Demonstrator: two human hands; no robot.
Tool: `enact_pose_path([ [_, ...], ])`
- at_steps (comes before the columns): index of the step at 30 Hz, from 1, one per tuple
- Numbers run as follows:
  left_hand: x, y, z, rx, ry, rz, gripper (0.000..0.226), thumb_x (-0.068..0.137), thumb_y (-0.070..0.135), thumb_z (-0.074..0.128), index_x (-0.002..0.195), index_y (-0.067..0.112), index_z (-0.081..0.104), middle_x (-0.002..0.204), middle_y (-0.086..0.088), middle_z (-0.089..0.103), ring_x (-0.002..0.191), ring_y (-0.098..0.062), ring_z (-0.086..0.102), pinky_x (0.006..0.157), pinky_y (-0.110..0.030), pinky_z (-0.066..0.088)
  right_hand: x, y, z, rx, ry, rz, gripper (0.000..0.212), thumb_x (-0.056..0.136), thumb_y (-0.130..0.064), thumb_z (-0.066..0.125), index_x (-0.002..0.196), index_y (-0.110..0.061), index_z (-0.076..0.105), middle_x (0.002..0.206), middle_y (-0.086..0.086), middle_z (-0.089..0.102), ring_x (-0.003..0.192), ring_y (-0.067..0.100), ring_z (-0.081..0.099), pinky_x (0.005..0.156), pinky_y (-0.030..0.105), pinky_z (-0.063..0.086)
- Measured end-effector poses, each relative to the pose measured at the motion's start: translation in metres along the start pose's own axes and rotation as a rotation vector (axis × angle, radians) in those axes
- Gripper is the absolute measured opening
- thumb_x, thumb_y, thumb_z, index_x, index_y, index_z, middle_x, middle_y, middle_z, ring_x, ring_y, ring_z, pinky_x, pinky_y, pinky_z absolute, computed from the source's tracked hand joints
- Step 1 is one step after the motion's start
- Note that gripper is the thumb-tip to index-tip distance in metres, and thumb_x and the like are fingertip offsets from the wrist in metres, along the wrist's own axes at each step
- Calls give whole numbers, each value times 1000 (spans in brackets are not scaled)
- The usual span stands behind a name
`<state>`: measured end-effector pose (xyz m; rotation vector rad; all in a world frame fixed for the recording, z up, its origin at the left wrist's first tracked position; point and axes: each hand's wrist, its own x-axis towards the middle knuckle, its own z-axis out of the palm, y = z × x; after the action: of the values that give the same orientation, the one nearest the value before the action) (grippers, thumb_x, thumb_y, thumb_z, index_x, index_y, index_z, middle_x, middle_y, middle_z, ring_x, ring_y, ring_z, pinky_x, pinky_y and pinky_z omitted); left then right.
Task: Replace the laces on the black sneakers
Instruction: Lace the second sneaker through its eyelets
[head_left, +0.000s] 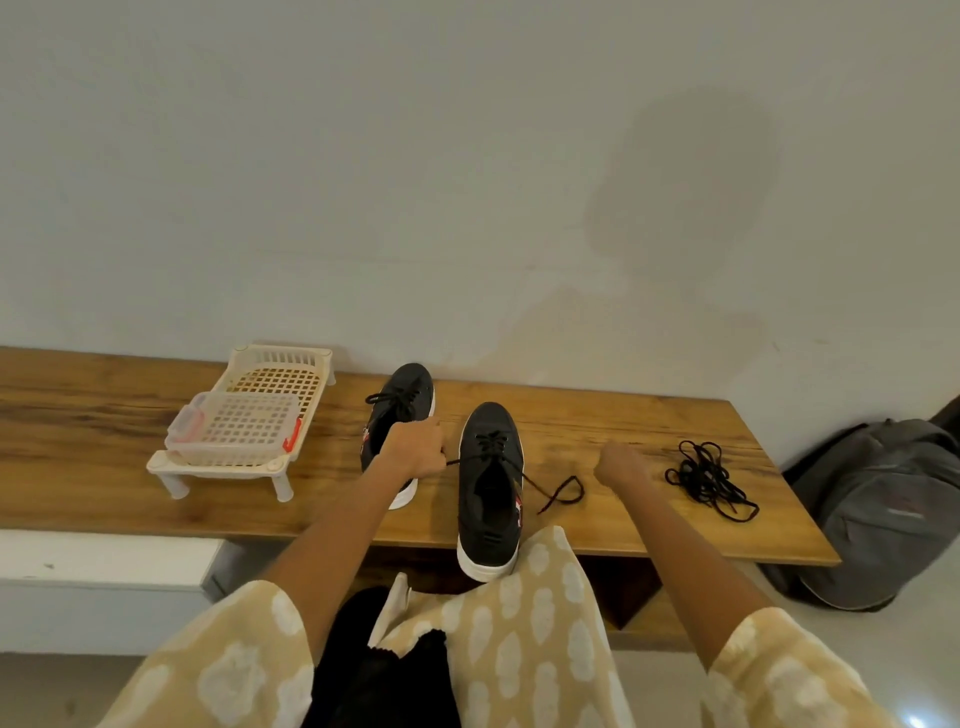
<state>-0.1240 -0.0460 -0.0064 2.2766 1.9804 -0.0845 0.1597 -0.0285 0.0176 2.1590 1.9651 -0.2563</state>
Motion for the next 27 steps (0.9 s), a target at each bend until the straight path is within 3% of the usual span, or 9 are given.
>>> enact_pose_path([
  [2, 0, 5, 1, 113, 27, 35, 34, 88, 30, 47, 112, 14, 65, 126, -3, 53, 113, -27, 48, 98, -44, 36, 0, -8, 5, 133, -1, -51, 38, 94, -4, 41, 132, -4, 45, 120, 14, 60, 100, 27, 58, 68, 30, 43],
  [4, -2, 15, 4, 101, 105, 56, 40, 90, 34, 44, 123, 17, 60, 133, 1, 51, 124, -27, 40, 112, -52, 17, -5, -25, 5, 256, -18, -188, 42, 93, -2, 42, 135, -8, 47, 130, 12, 57, 112, 26, 56, 82, 32, 45],
  [6, -5, 22, 5, -133, 139, 46, 32, 91, 32, 46, 114, 28, 67, 127, 10, 59, 124, -21, 43, 114, -57, 3, -14, -43, 2, 355, -59, -330, 38, 96, -9, 44, 132, -8, 54, 134, 10, 56, 120, 24, 52, 95, 33, 42],
  [9, -10, 32, 8, -451, 68, 15, 26, 90, 41, 56, 110, 31, 68, 113, 12, 67, 118, -10, 51, 112, -56, -6, -18, -61, 8, 386, -117, -416, 34, 96, -33, 51, 115, -11, 68, 114, 12, 67, 102, 25, 61, 84, 36, 47],
  [12, -16, 39, 14, -565, 126, -15, 27, 86, 39, 64, 109, 26, 69, 100, 9, 70, 109, -9, 56, 112, -50, -1, -23, -67, 13, 400, -78, -415, 29, 89, -39, 62, 103, -16, 73, 101, 5, 72, 91, 20, 65, 77, 34, 49],
  [17, -19, 38, 12, -708, 166, -60, 17, 85, 20, 68, 100, 15, 74, 99, 0, 72, 100, -12, 61, 104, -32, 33, -24, -63, 13, 462, 3, -392, 21, 88, -33, 65, 99, -17, 75, 102, 0, 72, 94, 14, 64, 77, 29, 49],
  [22, -17, 20, 18, -638, 178, -84, 18, 92, 22, 58, 97, 20, 75, 103, 6, 71, 103, -12, 60, 110, -47, 25, -21, -52, 15, 466, 53, -327, 22, 90, -36, 61, 97, -17, 71, 99, 1, 69, 92, 15, 61, 71, 29, 46],
  [25, -17, 32, 13, -619, 152, -36, 23, 93, 28, 57, 109, 21, 71, 112, 5, 68, 111, -12, 56, 111, -40, 16, -23, -60, 15, 457, 61, -343, 18, 92, -33, 58, 97, -18, 67, 98, 0, 68, 91, 16, 61, 71, 29, 45],
  [27, -13, 39, 14, -613, 142, -13, 26, 91, 25, 61, 115, 18, 69, 116, 3, 68, 115, -13, 55, 109, -35, 24, -24, -66, 16, 495, 65, -328, 15, 92, -29, 57, 97, -18, 65, 95, 2, 69, 89, 18, 62, 72, 31, 46],
])
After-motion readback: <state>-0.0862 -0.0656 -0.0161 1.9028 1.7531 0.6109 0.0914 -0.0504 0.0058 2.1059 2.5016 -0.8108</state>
